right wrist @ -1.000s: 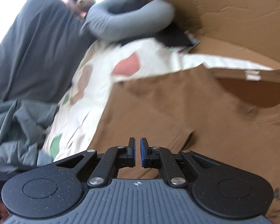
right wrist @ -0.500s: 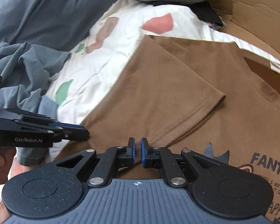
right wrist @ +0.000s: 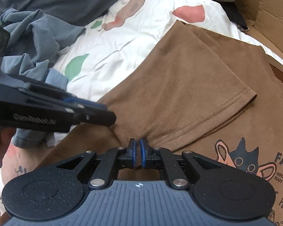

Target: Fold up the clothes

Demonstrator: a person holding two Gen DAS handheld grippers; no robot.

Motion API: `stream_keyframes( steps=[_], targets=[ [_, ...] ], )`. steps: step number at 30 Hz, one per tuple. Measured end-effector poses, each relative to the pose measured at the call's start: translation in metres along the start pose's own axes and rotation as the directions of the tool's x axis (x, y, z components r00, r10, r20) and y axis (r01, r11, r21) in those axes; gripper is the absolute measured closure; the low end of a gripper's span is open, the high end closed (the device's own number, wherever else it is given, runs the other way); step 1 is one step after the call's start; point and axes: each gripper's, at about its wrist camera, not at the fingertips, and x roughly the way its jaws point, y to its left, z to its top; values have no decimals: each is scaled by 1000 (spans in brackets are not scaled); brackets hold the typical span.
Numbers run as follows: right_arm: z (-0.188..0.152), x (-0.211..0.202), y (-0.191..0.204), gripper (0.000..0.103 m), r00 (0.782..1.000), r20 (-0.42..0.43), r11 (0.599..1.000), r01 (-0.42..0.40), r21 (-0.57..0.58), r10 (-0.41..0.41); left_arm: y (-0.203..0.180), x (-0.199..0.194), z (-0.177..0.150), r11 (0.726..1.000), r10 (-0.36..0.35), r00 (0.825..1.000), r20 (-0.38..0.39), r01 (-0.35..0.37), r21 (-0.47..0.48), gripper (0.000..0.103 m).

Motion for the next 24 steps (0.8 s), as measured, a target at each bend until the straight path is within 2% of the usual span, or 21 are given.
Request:
stream_keyframes(
  steps=[5, 8, 12, 16, 19, 24],
  targets=[
    [-1, -9, 1, 88, 999, -43, 999, -5, -46, 3, -5, -7, -7, 1000, 7, 1000, -24, -6, 30, 81],
    [-6, -21, -5, 78, 998, -58, 999, -1, -36, -1, -9, -19, -15, 1000, -7, 1000, -12, 8, 13, 75],
    [-18, -43, -16, 76, 999, -47, 1000, 7, -21, -8, -17, -41, -25, 999, -26, 1000, -14, 26, 24, 68],
    [-33, -80, -28, 75, 999, -34, 1000, 19, 13, -19, -23, -67, -34, 998, -34, 999, -29, 36, 47, 63],
    [-47, -114, -38, 67, 999, -5, 998, 36, 50, -36, -28, -86, -41, 997, -40, 998, -41, 43, 64, 61],
    [-88, -167, -64, 66, 997, 33, 981, 64, 183, -71, -17, -110, -55, 999, -43, 997, -68, 45, 20, 60]
  ],
)
